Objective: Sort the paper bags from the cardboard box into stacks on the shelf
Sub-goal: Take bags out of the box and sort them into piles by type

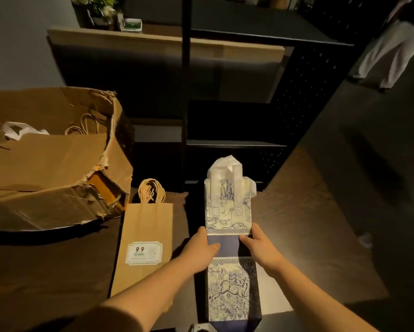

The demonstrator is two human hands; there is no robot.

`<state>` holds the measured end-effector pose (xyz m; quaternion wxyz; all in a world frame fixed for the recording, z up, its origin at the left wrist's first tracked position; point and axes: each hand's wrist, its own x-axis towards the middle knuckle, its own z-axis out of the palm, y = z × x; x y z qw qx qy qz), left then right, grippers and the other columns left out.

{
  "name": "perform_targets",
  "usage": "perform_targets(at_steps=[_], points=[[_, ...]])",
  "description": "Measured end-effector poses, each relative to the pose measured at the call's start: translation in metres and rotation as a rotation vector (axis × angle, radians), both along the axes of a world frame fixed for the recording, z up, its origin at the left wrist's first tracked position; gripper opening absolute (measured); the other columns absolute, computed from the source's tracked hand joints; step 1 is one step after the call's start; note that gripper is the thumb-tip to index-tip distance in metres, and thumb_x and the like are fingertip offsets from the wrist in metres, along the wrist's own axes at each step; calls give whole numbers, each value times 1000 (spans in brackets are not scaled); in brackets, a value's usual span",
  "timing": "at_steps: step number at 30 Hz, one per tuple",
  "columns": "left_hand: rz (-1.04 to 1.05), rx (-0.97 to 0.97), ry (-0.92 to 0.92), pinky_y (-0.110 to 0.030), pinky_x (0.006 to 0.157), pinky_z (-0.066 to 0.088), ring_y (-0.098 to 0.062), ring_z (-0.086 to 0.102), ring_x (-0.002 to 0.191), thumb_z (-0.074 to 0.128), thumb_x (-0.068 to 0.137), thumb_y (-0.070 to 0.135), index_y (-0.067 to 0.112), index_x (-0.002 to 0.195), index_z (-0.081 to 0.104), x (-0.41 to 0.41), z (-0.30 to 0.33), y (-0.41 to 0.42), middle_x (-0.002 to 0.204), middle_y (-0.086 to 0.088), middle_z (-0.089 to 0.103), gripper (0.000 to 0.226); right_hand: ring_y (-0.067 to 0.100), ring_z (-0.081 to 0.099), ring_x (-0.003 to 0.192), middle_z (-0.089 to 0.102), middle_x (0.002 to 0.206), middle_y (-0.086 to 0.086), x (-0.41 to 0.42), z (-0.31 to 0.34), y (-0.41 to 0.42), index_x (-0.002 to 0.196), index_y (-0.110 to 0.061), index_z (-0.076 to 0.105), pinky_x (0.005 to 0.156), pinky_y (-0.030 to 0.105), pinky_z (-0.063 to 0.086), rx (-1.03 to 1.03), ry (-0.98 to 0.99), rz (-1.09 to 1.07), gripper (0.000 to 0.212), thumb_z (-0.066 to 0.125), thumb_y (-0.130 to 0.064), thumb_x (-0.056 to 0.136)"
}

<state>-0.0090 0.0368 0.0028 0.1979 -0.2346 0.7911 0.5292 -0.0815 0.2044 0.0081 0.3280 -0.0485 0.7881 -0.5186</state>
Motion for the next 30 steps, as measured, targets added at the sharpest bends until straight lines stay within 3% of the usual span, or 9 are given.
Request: perform_targets(at_steps=[2, 4, 6, 8, 13, 19, 22, 24, 30], points=[[-43, -2, -128, -32, 70, 55, -13, 46, 75, 47, 99, 24, 15, 100, 40, -9, -11, 10, 88, 0, 44, 11, 6, 55, 99, 57, 122, 0, -4, -16, 15, 122, -20, 47, 71, 17, 44, 98, -48, -39, 24, 47, -9, 100], [-33, 36, -235, -42, 83, 58, -21, 51, 89, 48, 97, 20, 13, 103, 45, -18, -22, 23, 101, -6, 47, 10, 13, 57, 97, 59, 117, 6, -9, -30, 29, 120, -17, 50, 71, 22, 46, 186, -87, -56, 22, 50, -11, 99], [14, 60, -293, -42, 82, 59, -22, 52, 92, 50, 96, 14, 14, 93, 47, -26, -27, 32, 100, -7, 47, 4, 24, 58, 99, 59, 114, 13, -15, -40, 37, 117, -10, 51, 76, 31, 47, 268, -101, -81, 21, 54, -12, 96], [36, 40, -304, -41, 81, 59, -21, 53, 86, 50, 94, 10, 17, 84, 44, -32, -33, 38, 91, -5, 47, 14, 28, 59, 99, 58, 109, 14, -21, -46, 41, 111, -8, 48, 79, 36, 48, 328, -91, -122, 22, 60, -12, 92], [72, -28, -302, -45, 80, 59, -29, 59, 100, 56, 90, 10, 23, 108, 43, -39, -43, 44, 101, -7, 51, 26, 30, 59, 95, 58, 100, 16, -35, -56, 41, 102, -6, 47, 72, 38, 47, 467, -62, -105, 24, 64, -13, 87], [106, -59, -276, -47, 73, 60, -31, 65, 88, 58, 88, 7, 25, 133, 41, -49, -52, 48, 97, -9, 59, 51, 28, 59, 88, 59, 91, 13, -51, -58, 36, 92, -8, 48, 67, 37, 46, 526, 26, -102, 18, 64, -11, 84], [44, -48, -271, -37, 62, 55, -30, 60, 74, 59, 86, 7, 29, 144, 30, -53, -54, 50, 101, -14, 62, 69, 29, 60, 87, 58, 88, 13, -57, -59, 40, 88, -9, 47, 65, 36, 45, 536, 37, -94, 19, 64, -11, 83], [8, 8, -295, -34, 58, 46, -28, 53, 69, 59, 86, 6, 36, 148, 22, -58, -54, 50, 105, -18, 61, 78, 29, 59, 87, 57, 87, 12, -60, -59, 44, 89, -9, 46, 62, 34, 44, 551, 39, -82, 20, 65, -12, 83], [23, 153, -327, -35, 65, 45, -26, 53, 74, 53, 88, 0, 42, 150, 17, -68, -47, 50, 92, -11, 58, 83, 27, 55, 77, 53, 78, 8, -67, -59, 49, 81, -12, 42, 57, 32, 39, 569, 72, -75, 21, 62, -10, 83]])
